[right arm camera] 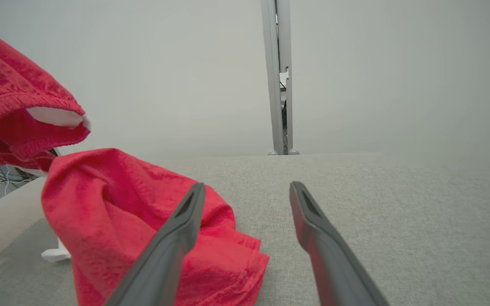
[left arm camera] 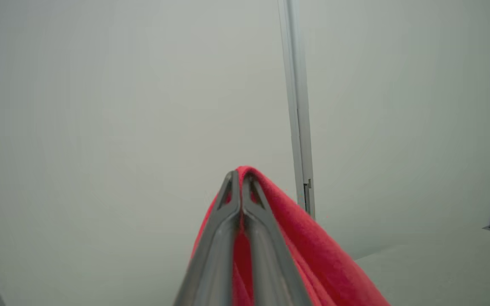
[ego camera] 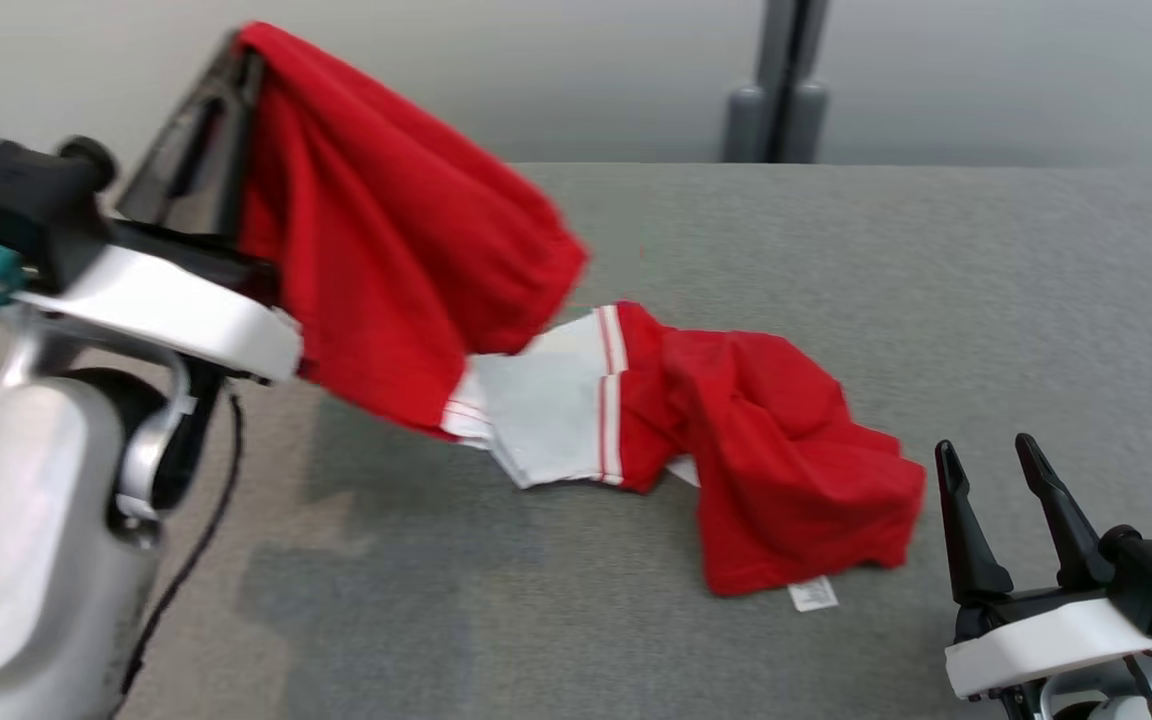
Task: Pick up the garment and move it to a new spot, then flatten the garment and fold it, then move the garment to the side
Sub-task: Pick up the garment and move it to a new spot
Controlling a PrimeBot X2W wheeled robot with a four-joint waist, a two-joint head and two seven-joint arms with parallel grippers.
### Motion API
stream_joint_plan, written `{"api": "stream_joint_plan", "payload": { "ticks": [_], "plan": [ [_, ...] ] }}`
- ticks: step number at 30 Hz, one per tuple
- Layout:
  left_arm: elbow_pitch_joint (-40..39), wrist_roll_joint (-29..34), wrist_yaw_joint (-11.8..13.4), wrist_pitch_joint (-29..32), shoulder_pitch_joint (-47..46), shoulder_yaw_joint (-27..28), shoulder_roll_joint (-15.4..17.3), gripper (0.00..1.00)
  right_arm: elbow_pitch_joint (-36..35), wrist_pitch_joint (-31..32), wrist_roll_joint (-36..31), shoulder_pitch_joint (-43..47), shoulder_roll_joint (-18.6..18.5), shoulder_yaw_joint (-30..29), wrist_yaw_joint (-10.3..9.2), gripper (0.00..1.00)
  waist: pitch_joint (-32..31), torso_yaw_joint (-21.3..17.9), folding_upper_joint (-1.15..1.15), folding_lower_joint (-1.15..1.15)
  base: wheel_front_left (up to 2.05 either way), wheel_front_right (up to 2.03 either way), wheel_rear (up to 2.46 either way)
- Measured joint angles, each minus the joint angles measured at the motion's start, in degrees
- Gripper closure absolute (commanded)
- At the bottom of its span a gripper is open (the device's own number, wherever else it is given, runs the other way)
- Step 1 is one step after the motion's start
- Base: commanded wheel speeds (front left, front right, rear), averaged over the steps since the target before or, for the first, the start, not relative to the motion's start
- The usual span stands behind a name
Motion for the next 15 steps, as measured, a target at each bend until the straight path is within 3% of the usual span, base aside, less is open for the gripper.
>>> {"api": "stream_joint_plan", "payload": {
  "ticks": [9, 15],
  "plan": [
    [5.23, -4.07, -0.12, -2.29, 0.19, 7.56, 4.38, 1.00, -2.03, 1.89, -1.33, -0.71, 0.04, 0.35, 0.00, 0.00, 0.24, 10.56, 0.00, 0.00, 0.00, 0.00, 0.00],
    [15.61, -7.06, -2.15, -8.28, -0.70, 11.76, 5.30, 1.00, -4.37, 4.42, -3.20, -2.63, 0.03, 0.94, 0.00, 0.00, 4.41, 13.37, 0.00, 0.00, 0.00, 0.00, 0.00]
  ]
}}
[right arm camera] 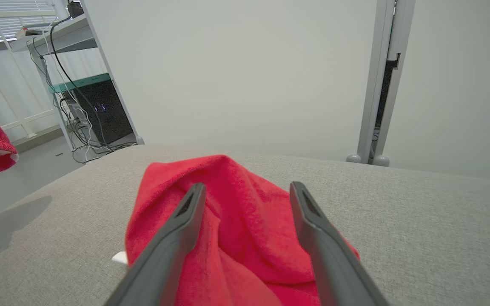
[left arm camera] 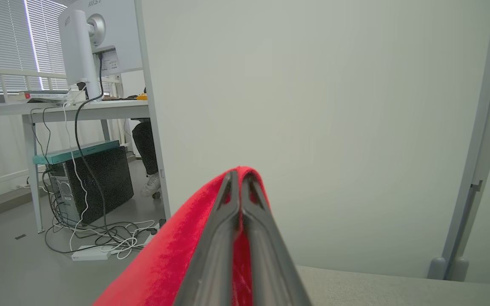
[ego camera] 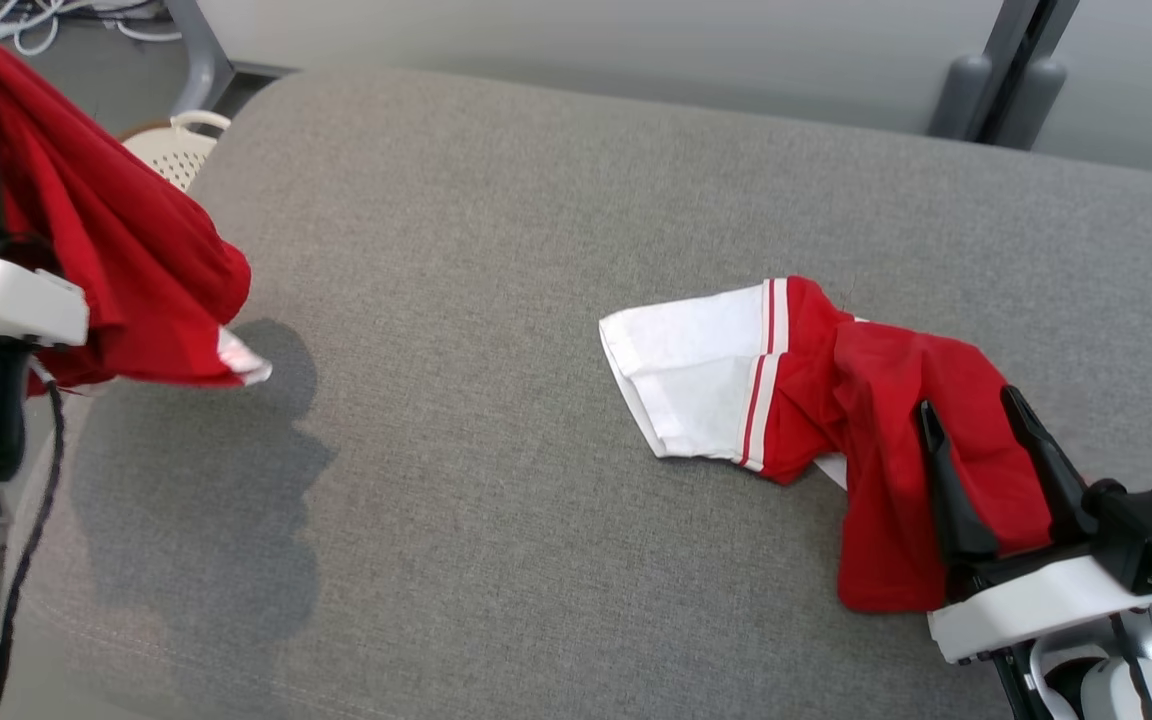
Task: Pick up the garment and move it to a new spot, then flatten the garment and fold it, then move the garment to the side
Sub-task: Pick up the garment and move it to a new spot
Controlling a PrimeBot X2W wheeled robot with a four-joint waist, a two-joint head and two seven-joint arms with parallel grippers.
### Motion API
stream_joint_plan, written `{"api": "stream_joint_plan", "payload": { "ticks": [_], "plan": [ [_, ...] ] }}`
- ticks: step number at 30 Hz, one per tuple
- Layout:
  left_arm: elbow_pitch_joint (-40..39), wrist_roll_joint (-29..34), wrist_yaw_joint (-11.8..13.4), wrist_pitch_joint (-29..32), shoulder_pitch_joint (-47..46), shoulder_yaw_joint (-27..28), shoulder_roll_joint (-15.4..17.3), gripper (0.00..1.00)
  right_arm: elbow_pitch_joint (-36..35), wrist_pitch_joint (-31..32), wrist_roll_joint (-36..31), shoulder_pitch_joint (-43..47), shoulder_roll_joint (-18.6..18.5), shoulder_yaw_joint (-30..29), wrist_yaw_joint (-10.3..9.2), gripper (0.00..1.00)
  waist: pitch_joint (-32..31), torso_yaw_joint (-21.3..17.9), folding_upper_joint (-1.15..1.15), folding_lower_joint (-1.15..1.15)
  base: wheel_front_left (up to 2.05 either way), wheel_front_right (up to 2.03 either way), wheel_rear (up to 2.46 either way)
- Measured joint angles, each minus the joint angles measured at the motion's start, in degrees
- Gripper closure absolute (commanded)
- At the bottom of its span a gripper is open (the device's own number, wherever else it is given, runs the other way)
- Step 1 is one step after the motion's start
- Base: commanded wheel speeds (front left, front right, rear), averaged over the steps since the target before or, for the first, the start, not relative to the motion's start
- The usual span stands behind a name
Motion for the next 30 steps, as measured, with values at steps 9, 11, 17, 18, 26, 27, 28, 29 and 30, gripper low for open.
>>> {"api": "stream_joint_plan", "payload": {
  "ticks": [9, 11, 17, 18, 26, 27, 28, 29, 30],
  "plan": [
    [19.74, -1.08, -2.64, -8.69, -6.43, 3.49, 0.62, 1.00, -3.60, 3.30, -0.92, -2.08, -1.27, 0.14, 0.00, 0.00, 6.17, -1.33, 0.00, 0.00, 0.00, 0.00, 0.00],
    [21.92, -1.41, -3.27, -9.20, -7.31, 3.71, 0.32, 1.00, -3.94, 3.81, -0.94, -2.39, -1.49, 0.31, 0.00, 0.00, 6.76, -1.59, 0.00, 0.00, 0.00, 0.00, 0.00],
    [36.10, -2.75, -6.61, -10.38, -10.00, 4.79, -2.07, 1.00, -5.77, 5.53, -1.09, -4.39, -2.60, 1.00, 0.00, 0.00, 10.24, -3.51, 0.00, 0.00, 0.00, 0.00, 0.00],
    [38.34, -3.01, -6.94, -10.42, -10.10, 4.98, -2.72, 1.00, -5.99, 5.57, -1.09, -4.57, -2.64, 1.03, -0.01, 0.00, 10.76, -3.88, 0.00, 0.00, 0.00, 0.00, 0.00],
    [45.92, -5.01, -9.02, -10.54, -9.23, 8.76, -7.19, 0.84, -6.43, 5.90, -0.65, -5.36, -2.68, 0.42, 0.00, 0.00, 12.87, -6.50, 0.00, 0.00, 0.00, 0.00, 0.00],
    [45.74, -5.03, -9.06, -10.54, -8.80, 9.85, -7.59, 0.40, -6.43, 5.54, -0.65, -5.44, -2.66, 0.16, 0.00, 0.00, 12.73, -6.53, 0.00, 0.00, 0.00, 0.00, 0.00],
    [45.35, -4.69, -9.07, -10.55, -8.42, 10.37, -7.60, 0.00, -6.39, 5.50, -0.64, -5.47, -2.61, 0.08, -0.01, 0.00, 12.53, -6.52, 0.00, 0.00, 0.00, 0.00, 0.00],
    [44.46, -4.07, -9.13, -10.55, -7.89, 11.04, -7.57, 0.00, -6.28, 5.38, -0.64, -5.47, -2.52, -0.05, 0.00, 0.00, 12.28, -6.52, 0.00, 0.00, 0.00, 0.00, 0.00],
    [43.01, -3.71, -9.13, -10.55, -7.16, 12.49, -7.59, 0.00, -6.03, 5.05, -0.64, -5.48, -2.42, -0.07, 0.00, 0.00, 11.96, -6.53, 0.00, 0.00, 0.00, 0.00, 0.00]
  ]
}}
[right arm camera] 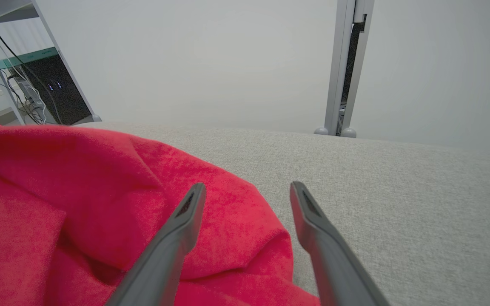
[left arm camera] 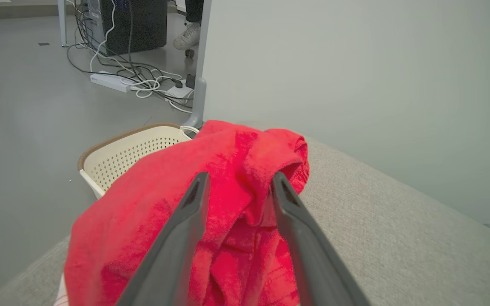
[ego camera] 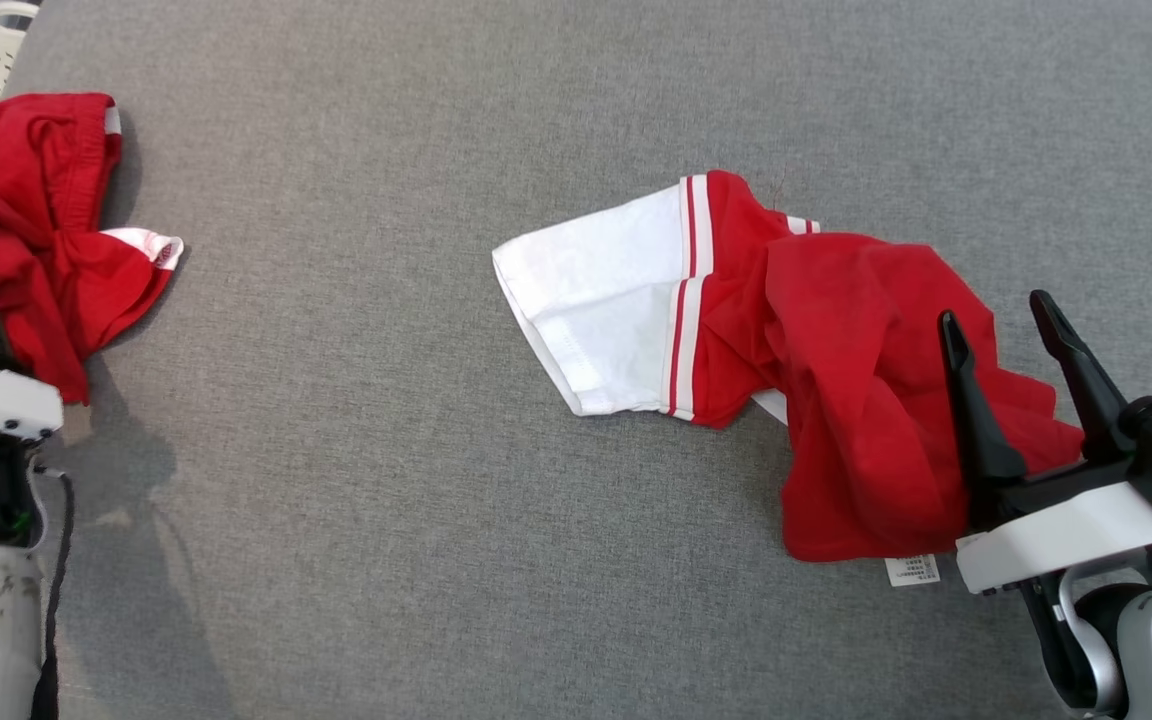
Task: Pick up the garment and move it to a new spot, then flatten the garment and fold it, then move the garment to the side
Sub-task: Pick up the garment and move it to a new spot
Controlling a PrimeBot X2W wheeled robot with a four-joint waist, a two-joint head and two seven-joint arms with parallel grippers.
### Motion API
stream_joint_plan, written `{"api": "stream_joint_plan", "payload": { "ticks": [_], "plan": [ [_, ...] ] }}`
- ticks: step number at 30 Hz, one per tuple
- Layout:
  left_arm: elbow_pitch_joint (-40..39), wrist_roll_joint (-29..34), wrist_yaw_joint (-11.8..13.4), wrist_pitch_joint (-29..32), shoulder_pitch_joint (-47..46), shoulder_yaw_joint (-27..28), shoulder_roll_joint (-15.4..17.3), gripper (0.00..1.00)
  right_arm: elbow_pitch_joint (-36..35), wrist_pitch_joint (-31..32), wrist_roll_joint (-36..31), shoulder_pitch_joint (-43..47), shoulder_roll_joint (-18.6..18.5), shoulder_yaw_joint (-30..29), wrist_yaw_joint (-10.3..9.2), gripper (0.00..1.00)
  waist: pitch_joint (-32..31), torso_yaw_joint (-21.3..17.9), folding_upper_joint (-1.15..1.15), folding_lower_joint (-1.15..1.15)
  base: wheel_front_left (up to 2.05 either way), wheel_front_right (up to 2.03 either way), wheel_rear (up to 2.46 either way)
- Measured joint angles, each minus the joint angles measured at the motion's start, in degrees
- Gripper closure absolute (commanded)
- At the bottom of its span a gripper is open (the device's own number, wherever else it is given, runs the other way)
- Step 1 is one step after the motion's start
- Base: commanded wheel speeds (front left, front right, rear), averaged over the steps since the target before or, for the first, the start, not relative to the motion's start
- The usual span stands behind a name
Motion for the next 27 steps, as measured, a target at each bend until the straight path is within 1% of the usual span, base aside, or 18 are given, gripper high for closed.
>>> {"api": "stream_joint_plan", "payload": {
  "ticks": [4, 7, 10, 12, 15, 18, 23, 27],
  "plan": [
    [-6.81, 4.32, 0.13, -0.10, 5.50, 5.46, -0.34, 0.00, 1.51, -1.35, 0.37, -0.03, 0.68, 0.25, 0.00, 0.00, -1.82, -0.32, 0.00, 0.00, 0.00, 0.00, 0.00],
    [-12.67, 8.58, 0.62, -0.09, 11.05, 8.82, -2.32, 0.00, 3.14, -2.66, 0.88, 0.08, 1.12, 0.49, 0.00, 0.00, -3.64, -0.75, 0.00, 0.00, 0.00, 0.00, 0.00],
    [-18.76, 12.51, 1.07, -0.13, 16.94, 11.48, -5.01, 0.00, 4.67, -3.87, 1.15, 0.52, 1.43, 0.70, -0.01, 0.00, -5.72, -1.29, 0.00, 0.00, 0.00, 0.00, 0.00],
    [-22.09, 15.29, 1.27, -0.13, 20.98, 12.10, -6.76, 0.00, 5.75, -4.39, 1.54, 1.14, 1.69, 0.98, 0.00, 0.00, -7.19, -1.73, 0.00, 0.00, 0.00, 0.00, 0.00],
    [-26.35, 18.58, 1.42, -0.14, 25.99, 11.88, -9.31, 0.00, 6.88, -5.27, 1.56, 1.88, 1.80, 0.73, 0.00, 0.00, -9.31, -2.39, 0.00, 0.00, 0.00, 0.00, 0.00],
    [-30.72, 20.11, 1.43, -0.14, 29.63, 11.49, -11.49, 0.00, 8.08, -5.86, 1.56, 2.77, 1.87, 0.35, 0.00, 0.00, -11.36, -2.92, 0.00, 0.00, 0.00, 0.00, 0.00],
    [-37.34, 22.60, 1.45, -0.13, 34.69, 6.78, -13.38, 0.00, 9.09, -6.37, 1.48, 4.47, 2.03, -0.68, 0.00, 0.00, -14.52, -3.99, 0.00, 0.00, 0.00, 0.00, 0.00],
    [-40.41, 23.26, 1.93, -0.13, 35.85, 3.16, -13.60, 0.00, 9.53, -6.57, 1.20, 5.14, 2.13, -1.19, 0.00, 0.00, -16.16, -5.20, 0.00, 0.00, 0.00, 0.00, 0.00]
  ]
}}
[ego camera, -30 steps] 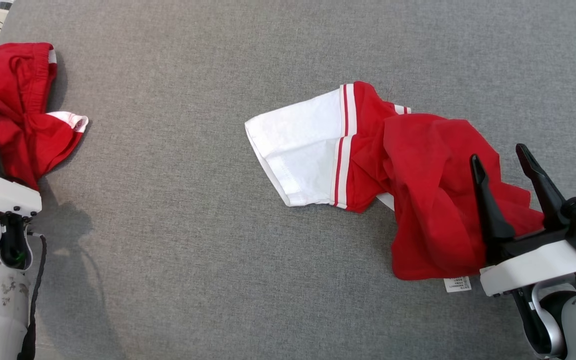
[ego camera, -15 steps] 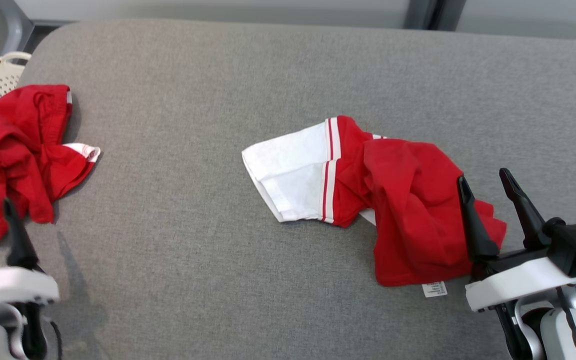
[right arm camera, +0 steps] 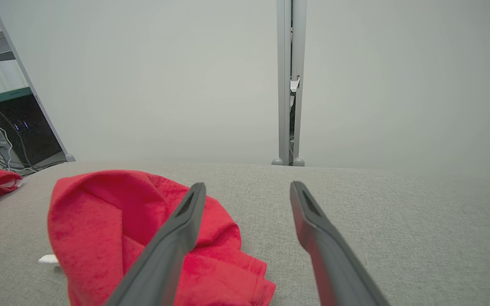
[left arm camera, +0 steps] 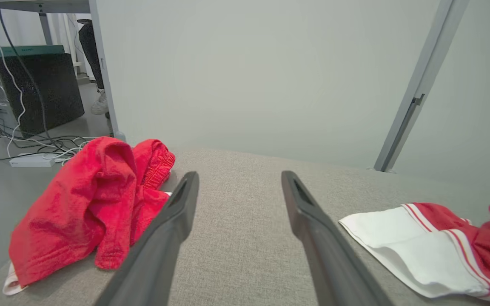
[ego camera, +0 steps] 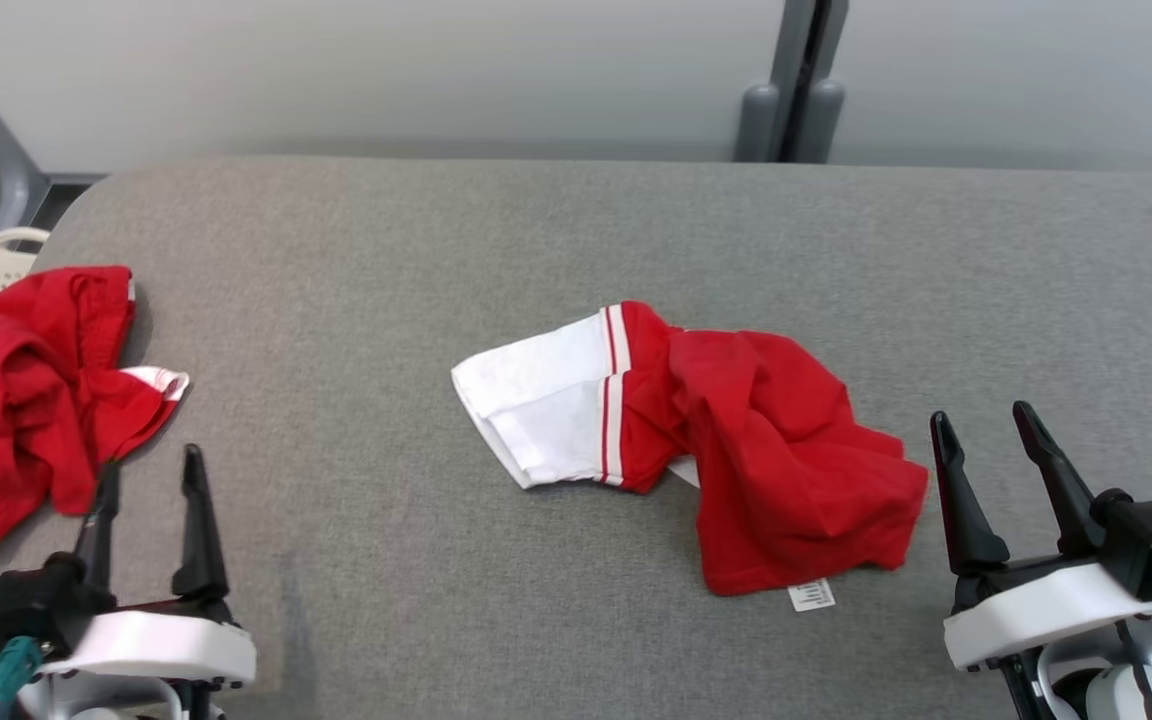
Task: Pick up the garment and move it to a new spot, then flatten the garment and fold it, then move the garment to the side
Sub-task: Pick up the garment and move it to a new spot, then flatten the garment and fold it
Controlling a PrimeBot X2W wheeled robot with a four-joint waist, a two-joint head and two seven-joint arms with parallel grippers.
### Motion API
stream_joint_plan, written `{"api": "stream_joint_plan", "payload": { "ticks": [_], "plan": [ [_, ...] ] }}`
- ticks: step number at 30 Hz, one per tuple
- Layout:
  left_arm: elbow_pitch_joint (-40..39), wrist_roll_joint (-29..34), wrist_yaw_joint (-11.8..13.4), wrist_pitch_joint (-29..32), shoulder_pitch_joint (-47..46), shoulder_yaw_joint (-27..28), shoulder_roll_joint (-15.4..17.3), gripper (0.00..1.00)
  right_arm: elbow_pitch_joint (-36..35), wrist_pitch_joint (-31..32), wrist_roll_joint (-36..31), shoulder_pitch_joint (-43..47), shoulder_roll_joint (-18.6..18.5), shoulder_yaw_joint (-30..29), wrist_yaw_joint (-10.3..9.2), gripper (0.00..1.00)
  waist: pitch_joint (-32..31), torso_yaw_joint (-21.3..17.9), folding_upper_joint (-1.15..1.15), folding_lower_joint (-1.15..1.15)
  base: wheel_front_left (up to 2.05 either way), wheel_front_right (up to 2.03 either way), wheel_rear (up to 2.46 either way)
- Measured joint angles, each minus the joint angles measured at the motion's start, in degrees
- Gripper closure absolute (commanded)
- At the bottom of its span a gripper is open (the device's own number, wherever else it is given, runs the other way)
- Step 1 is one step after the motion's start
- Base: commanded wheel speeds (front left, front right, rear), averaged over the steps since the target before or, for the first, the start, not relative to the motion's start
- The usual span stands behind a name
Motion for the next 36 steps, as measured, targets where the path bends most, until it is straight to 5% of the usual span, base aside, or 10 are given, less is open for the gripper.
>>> {"api": "stream_joint_plan", "payload": {
  "ticks": [18, 36],
  "plan": [
    [-7.43, 2.66, 1.27, 7.17, 6.58, -6.66, 0.51, 0.00, 1.76, 1.01, -0.25, 4.41, 0.16, 0.98, 0.00, 0.00, -7.18, -6.37, 0.00, 0.00, 0.00, 0.00, 0.00],
    [-11.09, 1.76, 2.25, 9.58, 9.20, -6.92, 1.34, 0.00, 0.44, 1.99, -0.33, 5.50, 0.19, 1.21, -0.01, 0.00, -7.26, -6.54, 0.00, 0.00, 0.00, 0.00, 0.00]
  ]
}}
